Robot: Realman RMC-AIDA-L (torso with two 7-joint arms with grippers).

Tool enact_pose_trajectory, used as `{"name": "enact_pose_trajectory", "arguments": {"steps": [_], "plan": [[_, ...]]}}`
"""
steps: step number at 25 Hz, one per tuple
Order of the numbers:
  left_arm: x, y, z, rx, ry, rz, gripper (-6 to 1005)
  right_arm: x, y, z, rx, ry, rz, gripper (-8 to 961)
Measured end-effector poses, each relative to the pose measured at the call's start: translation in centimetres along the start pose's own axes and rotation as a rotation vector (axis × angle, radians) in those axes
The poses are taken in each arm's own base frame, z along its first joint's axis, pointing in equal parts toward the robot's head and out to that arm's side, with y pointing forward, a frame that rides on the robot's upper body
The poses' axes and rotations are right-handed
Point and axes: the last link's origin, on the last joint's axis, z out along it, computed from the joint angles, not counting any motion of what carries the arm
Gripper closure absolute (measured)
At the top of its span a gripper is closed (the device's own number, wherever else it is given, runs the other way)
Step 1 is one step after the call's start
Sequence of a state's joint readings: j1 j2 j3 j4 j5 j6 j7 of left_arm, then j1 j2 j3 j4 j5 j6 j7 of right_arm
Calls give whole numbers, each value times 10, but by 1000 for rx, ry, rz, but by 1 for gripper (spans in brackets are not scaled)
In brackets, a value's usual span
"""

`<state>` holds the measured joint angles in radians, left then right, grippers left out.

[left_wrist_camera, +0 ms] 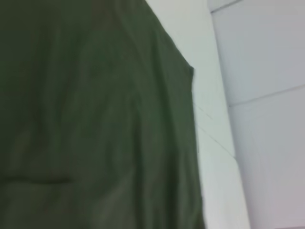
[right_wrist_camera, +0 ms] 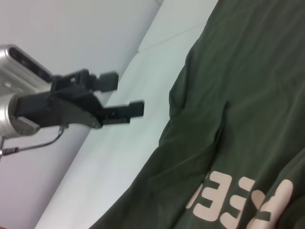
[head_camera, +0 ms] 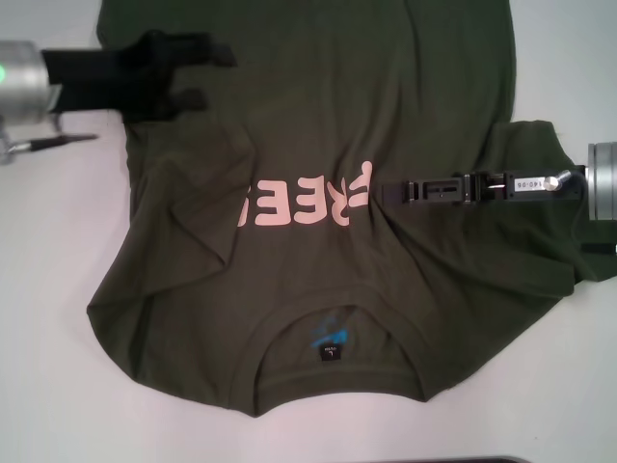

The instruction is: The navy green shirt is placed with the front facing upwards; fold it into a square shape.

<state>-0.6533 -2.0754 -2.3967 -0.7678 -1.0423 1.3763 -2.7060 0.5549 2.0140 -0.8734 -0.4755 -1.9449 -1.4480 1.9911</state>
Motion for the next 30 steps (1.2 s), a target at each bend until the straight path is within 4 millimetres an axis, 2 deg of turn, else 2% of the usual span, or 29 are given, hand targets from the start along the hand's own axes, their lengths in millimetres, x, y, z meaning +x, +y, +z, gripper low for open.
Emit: {"name": "enact_pose_trajectory", "arguments": {"steps": [2, 12, 19, 30], "plan": [[-6, -16, -15, 29, -12, -26, 295, -1, 0, -1, 3, -1, -1, 224], [-32, -39, -41, 79, -107, -18, 300, -1, -2, -3, 11, -1, 11, 224], [-46, -42, -34, 150, -184, 45, 304, 1, -3, -4, 14, -1, 17, 225], [-46, -48, -25, 198, -168, 65, 310, 5, -5, -4, 19, -4, 27, 225]]}}
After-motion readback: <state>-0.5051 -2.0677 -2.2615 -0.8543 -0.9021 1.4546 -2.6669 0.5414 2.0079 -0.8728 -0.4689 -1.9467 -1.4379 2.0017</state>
